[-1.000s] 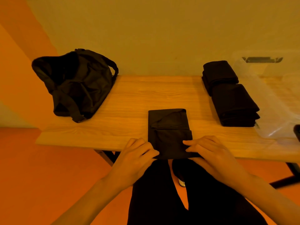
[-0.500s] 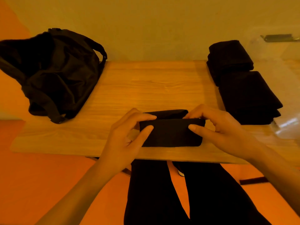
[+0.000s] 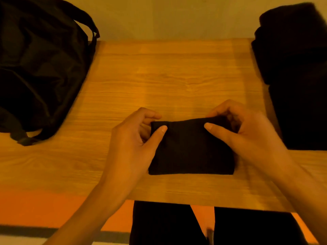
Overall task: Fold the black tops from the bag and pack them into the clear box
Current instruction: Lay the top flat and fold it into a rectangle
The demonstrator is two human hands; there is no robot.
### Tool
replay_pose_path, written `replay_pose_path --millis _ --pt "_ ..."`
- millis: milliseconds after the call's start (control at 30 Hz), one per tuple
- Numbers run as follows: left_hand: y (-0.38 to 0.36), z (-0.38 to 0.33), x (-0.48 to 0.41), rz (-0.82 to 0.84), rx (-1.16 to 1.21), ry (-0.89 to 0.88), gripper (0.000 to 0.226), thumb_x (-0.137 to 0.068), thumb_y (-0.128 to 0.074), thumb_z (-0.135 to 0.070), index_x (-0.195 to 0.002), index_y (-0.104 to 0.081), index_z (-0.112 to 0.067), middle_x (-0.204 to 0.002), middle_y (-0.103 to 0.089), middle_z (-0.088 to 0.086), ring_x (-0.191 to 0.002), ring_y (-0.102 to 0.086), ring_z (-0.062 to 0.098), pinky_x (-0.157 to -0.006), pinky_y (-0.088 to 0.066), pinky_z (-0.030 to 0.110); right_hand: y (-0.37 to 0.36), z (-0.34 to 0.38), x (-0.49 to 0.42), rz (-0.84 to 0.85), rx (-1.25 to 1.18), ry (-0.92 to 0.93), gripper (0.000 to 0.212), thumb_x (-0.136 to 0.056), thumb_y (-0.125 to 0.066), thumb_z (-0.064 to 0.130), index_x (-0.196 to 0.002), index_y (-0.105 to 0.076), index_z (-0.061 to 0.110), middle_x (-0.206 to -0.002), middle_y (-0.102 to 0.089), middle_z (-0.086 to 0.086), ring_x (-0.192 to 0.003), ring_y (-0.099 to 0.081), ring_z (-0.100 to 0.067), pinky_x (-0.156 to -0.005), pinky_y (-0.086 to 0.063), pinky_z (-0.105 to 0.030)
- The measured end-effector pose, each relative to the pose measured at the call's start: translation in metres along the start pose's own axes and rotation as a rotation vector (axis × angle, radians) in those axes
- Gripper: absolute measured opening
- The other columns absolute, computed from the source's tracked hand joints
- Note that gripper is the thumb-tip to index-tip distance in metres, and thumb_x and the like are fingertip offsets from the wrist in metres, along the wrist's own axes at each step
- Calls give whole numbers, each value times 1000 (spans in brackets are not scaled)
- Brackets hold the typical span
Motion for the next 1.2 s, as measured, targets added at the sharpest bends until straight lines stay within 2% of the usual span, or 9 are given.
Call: replay_pose_path --millis 167,267,333,400,500,700,1033,1100,1200 --pt "2 -11 -3 -27 -127 -63 14 -86 -77 -30 -98 -70 -27 -86 -58 -10 -66 -57 12 -62 -46 21 -3 7 2 -61 146 65 13 -80 -67 45 -90 -62 40 -88 -56 19 -77 -54 6 -67 -41 -6" --pt "21 -33 -3 -102 -334 -221 24 -99 -60 -40 -108 -70 -20 -110 -52 -7 -86 -58 12 -67 -47 24 6 13 5 -75 165 84 25 -83 -61 52 -104 -63 38 -99 -57 24 -86 -56 7 -72 -45 -8" --pt "27 -48 5 -99 -419 -307 31 -105 -50 -37 -115 -69 -15 -122 -53 -2 -105 -58 19 -83 -46 26 11 24 11 -88 276 181 32 -92 -55 47 -117 -65 30 -114 -60 18 -104 -58 2 -86 -51 -19" --pt "7 -55 16 46 -574 -353 48 -106 -38 -41 -133 -62 -11 -141 -53 5 -127 -52 27 -104 -42 34 0 33 18 -55 413 259 39 -101 -45 42 -128 -63 21 -131 -61 5 -124 -56 -14 -103 -47 -38" --pt "-42 -42 31 307 -775 -379 71 -106 -12 -55 -160 -28 -12 -167 -24 6 -156 -16 21 -125 -19 42 -38 32 26 66 684 276 59 -104 -26 47 -148 -48 14 -152 -48 -5 -144 -38 -22 -118 -17 -35" --pt "-48 -13 30 304 -826 -360 77 -104 -5 -62 -162 -15 -12 -170 -12 4 -157 1 14 -127 -14 45 -54 13 35 122 757 208 67 -104 -11 53 -161 -15 17 -167 -17 -1 -154 -2 -10 -124 -2 -31" --pt "-22 -6 31 273 -811 -309 76 -100 7 -63 -163 -7 -23 -171 3 -7 -156 11 13 -127 -6 46 -30 -7 49 138 725 142 72 -94 6 65 -155 18 29 -163 16 12 -144 24 9 -118 15 -17" --pt "4 -13 25 181 -700 -324 77 -102 6 -62 -163 -13 -19 -171 -1 -2 -157 6 15 -127 -8 47 -18 -6 52 121 613 113 73 -93 4 68 -155 14 33 -164 12 15 -142 23 14 -117 14 -14" --pt "37 -31 18 19 -569 -322 83 -102 5 -61 -160 -23 -8 -168 -18 7 -157 -10 18 -126 -14 47 -1 11 51 -16 481 166 69 -100 -11 59 -160 -12 25 -167 -11 9 -152 -3 2 -122 -3 -22"
Point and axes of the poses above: each hand's wrist, its own x-axis away from the middle knuckle, its own y-axis out of the back of the hand, z = x × y, the point moved 7 cm from there along -x, towards the middle knuckle
